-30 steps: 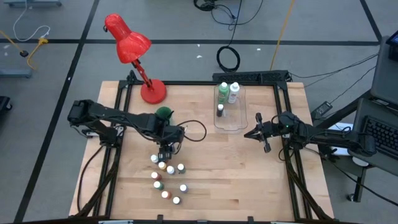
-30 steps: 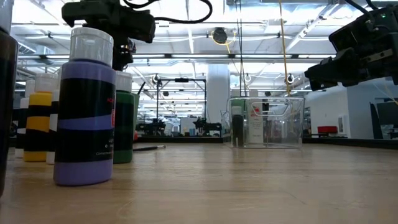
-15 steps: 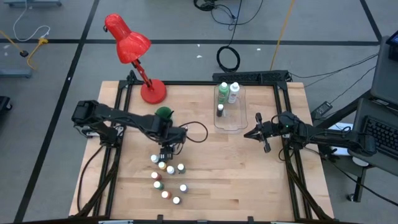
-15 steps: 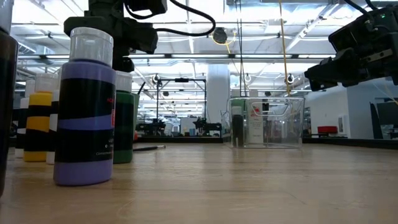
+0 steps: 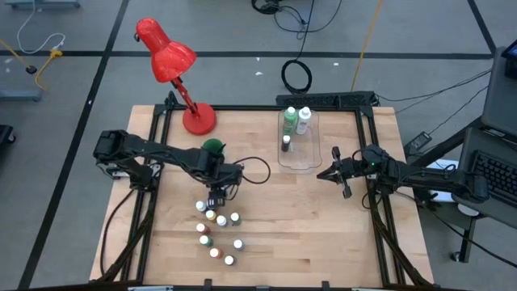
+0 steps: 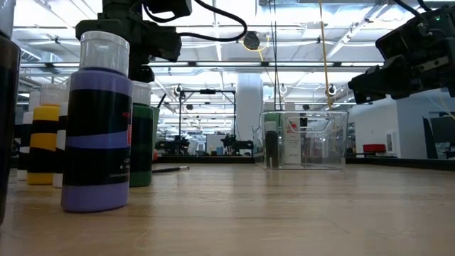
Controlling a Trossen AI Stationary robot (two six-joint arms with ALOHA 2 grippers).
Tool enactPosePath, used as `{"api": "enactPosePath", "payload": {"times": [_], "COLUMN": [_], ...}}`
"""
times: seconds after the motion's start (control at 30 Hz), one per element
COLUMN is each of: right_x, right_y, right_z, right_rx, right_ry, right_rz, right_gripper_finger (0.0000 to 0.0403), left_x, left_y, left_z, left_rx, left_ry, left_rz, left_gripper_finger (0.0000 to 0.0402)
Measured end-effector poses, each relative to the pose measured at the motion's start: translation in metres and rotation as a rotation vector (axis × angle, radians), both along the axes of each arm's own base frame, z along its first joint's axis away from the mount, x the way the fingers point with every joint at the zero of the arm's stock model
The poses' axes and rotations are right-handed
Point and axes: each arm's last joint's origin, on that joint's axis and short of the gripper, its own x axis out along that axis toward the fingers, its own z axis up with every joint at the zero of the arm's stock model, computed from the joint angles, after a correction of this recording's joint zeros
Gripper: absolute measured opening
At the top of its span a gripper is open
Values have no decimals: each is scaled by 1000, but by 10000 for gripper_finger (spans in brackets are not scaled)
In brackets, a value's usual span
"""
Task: Pick & Place Paint Supplies
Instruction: Put the small blue paint bottle into the transparent bin
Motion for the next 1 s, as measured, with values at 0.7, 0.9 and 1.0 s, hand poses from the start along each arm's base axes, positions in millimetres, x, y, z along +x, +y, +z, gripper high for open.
{"api": "enactPosePath", "payload": {"times": [0.7,0.9,1.0], "right_x": [0,0,0], "right_y": [0,-2,-2], "right_z": [0,0,0], "right_rx": [-10,-4,-3], "right_ry": [-1,-1,-1], "right_rz": [-7,-78,-83], "right_gripper_finger": [16,16,16], "left_x": [9,33,50], "left_y": [-6,4,13], "left_z": [23,92,125], "left_rx": [35,65,149], "left_ry": [-66,-278,-376], "left_rz": [-161,-173,-165], "left_gripper_finger": [96,96,96]}}
